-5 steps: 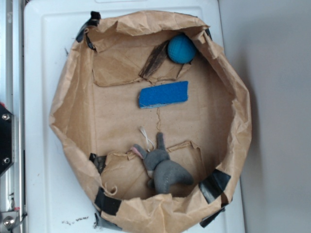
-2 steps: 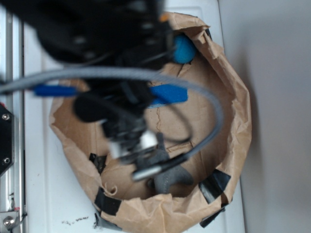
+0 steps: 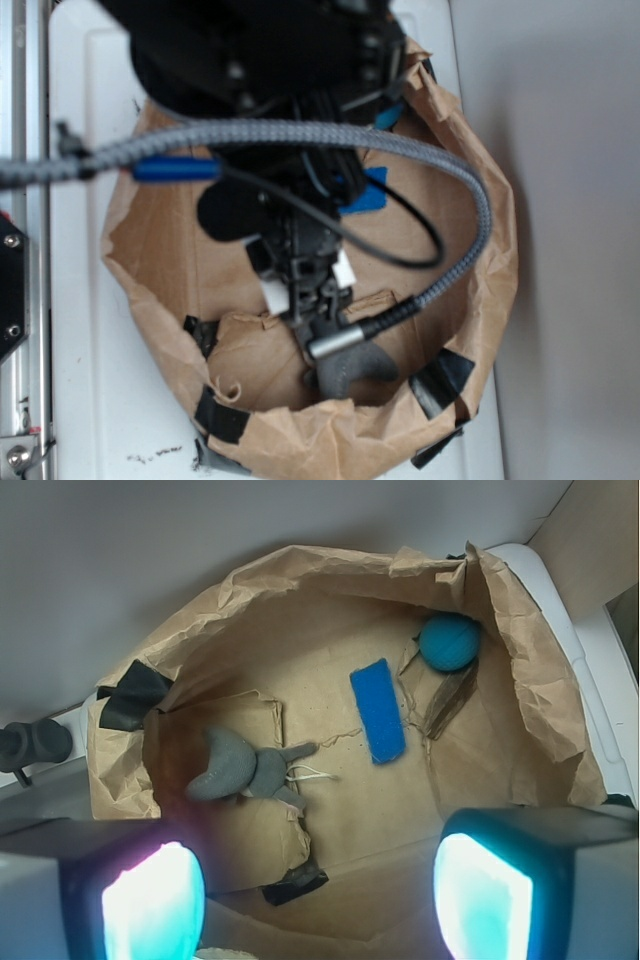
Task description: Grab the wood chip.
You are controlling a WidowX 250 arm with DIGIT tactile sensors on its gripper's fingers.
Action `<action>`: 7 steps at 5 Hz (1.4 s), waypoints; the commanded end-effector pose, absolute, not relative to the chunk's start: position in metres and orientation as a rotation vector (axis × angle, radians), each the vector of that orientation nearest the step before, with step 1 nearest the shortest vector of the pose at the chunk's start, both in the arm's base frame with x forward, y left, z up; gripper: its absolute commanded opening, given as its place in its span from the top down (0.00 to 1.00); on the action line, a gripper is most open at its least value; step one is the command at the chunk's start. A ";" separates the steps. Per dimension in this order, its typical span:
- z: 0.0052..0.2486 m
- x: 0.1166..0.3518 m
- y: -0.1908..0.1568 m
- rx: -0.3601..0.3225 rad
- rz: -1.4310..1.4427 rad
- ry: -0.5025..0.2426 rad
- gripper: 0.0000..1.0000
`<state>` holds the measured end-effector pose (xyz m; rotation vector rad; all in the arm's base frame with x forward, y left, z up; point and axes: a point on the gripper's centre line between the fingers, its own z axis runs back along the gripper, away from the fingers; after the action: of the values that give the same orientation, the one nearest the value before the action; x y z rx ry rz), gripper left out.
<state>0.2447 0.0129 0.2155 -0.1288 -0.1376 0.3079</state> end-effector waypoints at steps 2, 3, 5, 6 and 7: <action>0.175 0.249 0.042 -0.143 0.336 -0.231 0.00; 0.155 0.251 0.053 -0.127 0.344 -0.223 0.00; 0.111 0.277 0.068 0.022 0.463 -0.183 0.00; 0.089 0.294 0.074 0.075 0.556 -0.162 0.00; 0.075 0.305 0.079 0.059 0.685 -0.132 0.00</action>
<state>0.3020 0.0696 0.0580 0.0675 -0.0785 0.6698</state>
